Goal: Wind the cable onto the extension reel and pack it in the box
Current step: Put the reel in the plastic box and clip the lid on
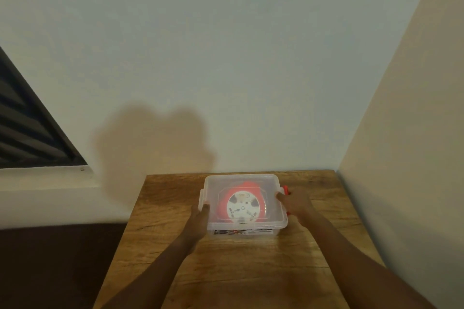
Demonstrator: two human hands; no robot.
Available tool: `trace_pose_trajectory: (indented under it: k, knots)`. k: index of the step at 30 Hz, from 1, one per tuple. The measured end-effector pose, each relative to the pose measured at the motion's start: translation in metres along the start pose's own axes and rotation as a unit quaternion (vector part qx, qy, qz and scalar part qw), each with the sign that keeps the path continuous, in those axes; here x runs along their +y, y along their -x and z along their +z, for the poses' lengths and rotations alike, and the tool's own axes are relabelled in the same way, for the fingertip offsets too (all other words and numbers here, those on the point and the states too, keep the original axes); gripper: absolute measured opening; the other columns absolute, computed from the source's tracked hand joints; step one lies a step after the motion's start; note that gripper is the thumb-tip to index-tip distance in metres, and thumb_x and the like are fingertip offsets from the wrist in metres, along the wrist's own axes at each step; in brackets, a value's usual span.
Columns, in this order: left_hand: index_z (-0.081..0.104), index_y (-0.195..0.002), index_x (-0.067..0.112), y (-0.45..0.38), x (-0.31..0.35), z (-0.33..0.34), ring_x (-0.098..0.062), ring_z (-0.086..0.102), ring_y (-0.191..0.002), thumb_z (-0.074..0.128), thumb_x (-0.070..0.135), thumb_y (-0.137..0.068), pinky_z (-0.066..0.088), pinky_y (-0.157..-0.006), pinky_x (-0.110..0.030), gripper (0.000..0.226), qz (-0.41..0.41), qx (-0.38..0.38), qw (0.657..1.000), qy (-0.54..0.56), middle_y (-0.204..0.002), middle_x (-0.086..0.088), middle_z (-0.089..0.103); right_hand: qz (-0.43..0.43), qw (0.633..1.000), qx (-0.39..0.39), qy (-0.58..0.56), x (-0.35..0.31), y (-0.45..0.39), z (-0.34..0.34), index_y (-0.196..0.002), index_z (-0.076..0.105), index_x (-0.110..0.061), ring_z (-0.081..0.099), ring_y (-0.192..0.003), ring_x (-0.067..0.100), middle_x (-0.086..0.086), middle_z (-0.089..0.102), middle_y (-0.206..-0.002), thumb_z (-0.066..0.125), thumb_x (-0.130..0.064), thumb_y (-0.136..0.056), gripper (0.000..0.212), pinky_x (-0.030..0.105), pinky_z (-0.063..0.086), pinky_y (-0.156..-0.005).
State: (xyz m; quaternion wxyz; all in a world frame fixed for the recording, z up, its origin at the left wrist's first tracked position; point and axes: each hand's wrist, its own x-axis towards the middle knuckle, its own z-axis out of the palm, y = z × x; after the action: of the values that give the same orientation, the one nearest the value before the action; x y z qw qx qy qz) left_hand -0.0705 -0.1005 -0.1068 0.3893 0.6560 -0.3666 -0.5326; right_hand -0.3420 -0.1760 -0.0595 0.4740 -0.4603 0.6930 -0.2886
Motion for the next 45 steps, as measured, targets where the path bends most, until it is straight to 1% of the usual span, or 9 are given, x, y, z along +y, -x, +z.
trace_pose_trajectory:
  k: [5, 11, 17, 22, 28, 33, 35, 40, 45]
  knots:
    - [0.024, -0.152, 0.015, 0.001, 0.001, 0.001, -0.014, 0.061, -0.095, 0.036, 0.05, -0.109, 0.055, -0.062, -0.027, 0.057, -0.014, 0.001, 1.0, -0.005, -0.133, -0.008, 0.051, -0.028, 0.991, 0.008, -0.128, 0.016, 0.009, 0.004, -0.123, 0.066, -0.009, 0.072, -0.087, 0.022, 0.008, 0.072, -0.11, 0.063, -0.003, -0.093, 0.03, 0.046, 0.062, -0.077]
    - [0.023, -0.154, 0.017, 0.002, 0.001, 0.002, -0.029, 0.059, -0.115, 0.035, 0.049, -0.109, 0.058, -0.083, -0.04, 0.057, -0.013, -0.003, 1.0, -0.011, -0.144, -0.012, 0.051, -0.046, 0.97, 0.015, -0.237, 0.031, 0.018, 0.018, -0.144, 0.048, -0.015, 0.069, -0.097, 0.028, 0.006, 0.064, -0.123, 0.068, 0.001, -0.089, 0.062, 0.049, 0.062, -0.071]
    - [0.025, -0.154, 0.017, 0.002, -0.001, 0.001, -0.015, 0.065, -0.097, 0.036, 0.047, -0.11, 0.059, -0.058, -0.024, 0.055, -0.004, -0.005, 1.0, -0.014, -0.136, -0.009, 0.055, -0.072, 0.984, 0.1, -0.126, 0.037, 0.011, 0.032, -0.147, 0.046, -0.016, 0.066, -0.105, 0.026, 0.008, 0.061, -0.132, 0.063, -0.005, -0.094, 0.057, 0.043, 0.061, -0.078]
    - [0.027, -0.154, 0.013, -0.001, -0.001, 0.002, -0.024, 0.068, -0.106, 0.035, 0.042, -0.111, 0.065, -0.074, -0.035, 0.053, 0.017, 0.009, 0.999, -0.04, -0.134, -0.012, 0.059, -0.177, 0.962, 0.203, 0.052, 0.044, 0.016, 0.044, -0.141, 0.052, -0.016, 0.067, -0.103, 0.024, 0.005, 0.066, -0.125, 0.055, -0.016, -0.099, 0.042, 0.039, 0.058, -0.08]
    - [0.025, -0.152, 0.027, 0.007, 0.0, -0.005, -0.011, 0.062, -0.101, 0.034, 0.048, -0.11, 0.061, -0.063, -0.026, 0.048, -0.009, -0.037, 0.999, 0.01, -0.125, 0.004, 0.058, -0.212, 0.948, 0.213, 0.103, 0.041, 0.017, 0.047, -0.133, 0.059, -0.018, 0.069, -0.09, 0.018, 0.001, 0.071, -0.111, 0.054, -0.012, -0.1, 0.034, 0.034, 0.058, -0.073]
    - [0.066, -0.126, 0.045, 0.008, 0.003, -0.015, -0.019, 0.074, -0.107, 0.03, 0.063, -0.106, 0.062, -0.076, -0.038, 0.046, -0.071, -0.106, 0.987, 0.101, -0.126, 0.0, 0.075, -0.213, 0.951, 0.191, 0.117, 0.04, 0.017, 0.048, -0.133, 0.054, -0.02, 0.061, -0.085, 0.012, 0.002, 0.068, -0.114, 0.05, -0.014, -0.102, 0.032, 0.023, 0.051, -0.067]
    - [0.07, -0.119, 0.037, 0.005, 0.004, -0.019, -0.032, 0.069, -0.114, 0.02, 0.082, -0.094, 0.059, -0.085, -0.049, 0.072, -0.115, -0.085, 0.977, 0.162, -0.122, -0.009, 0.076, -0.208, 0.952, 0.187, 0.123, 0.04, 0.018, 0.048, -0.136, 0.053, -0.018, 0.061, -0.088, 0.013, 0.003, 0.067, -0.118, 0.049, -0.015, -0.102, 0.034, 0.029, 0.055, -0.071]
    - [0.045, -0.151, 0.013, -0.007, 0.013, -0.032, -0.041, 0.06, -0.129, 0.02, 0.084, -0.092, 0.049, -0.103, -0.055, 0.096, -0.151, -0.037, 0.958, 0.24, -0.145, -0.022, 0.059, -0.184, 0.957, 0.174, 0.142, 0.04, 0.016, 0.047, -0.15, 0.04, -0.012, 0.062, -0.115, 0.031, 0.011, 0.059, -0.135, 0.042, -0.017, -0.105, 0.045, 0.047, 0.055, -0.09]
    - [0.049, -0.147, 0.007, -0.009, 0.018, -0.045, -0.035, 0.06, -0.127, 0.046, 0.059, -0.103, 0.054, -0.098, -0.049, 0.069, -0.144, -0.027, 0.953, 0.264, -0.148, -0.016, 0.056, -0.186, 0.954, 0.175, 0.156, 0.041, 0.014, 0.047, -0.15, 0.041, -0.011, 0.063, -0.114, 0.032, 0.013, 0.061, -0.133, 0.042, -0.017, -0.105, 0.045, 0.05, 0.056, -0.091]
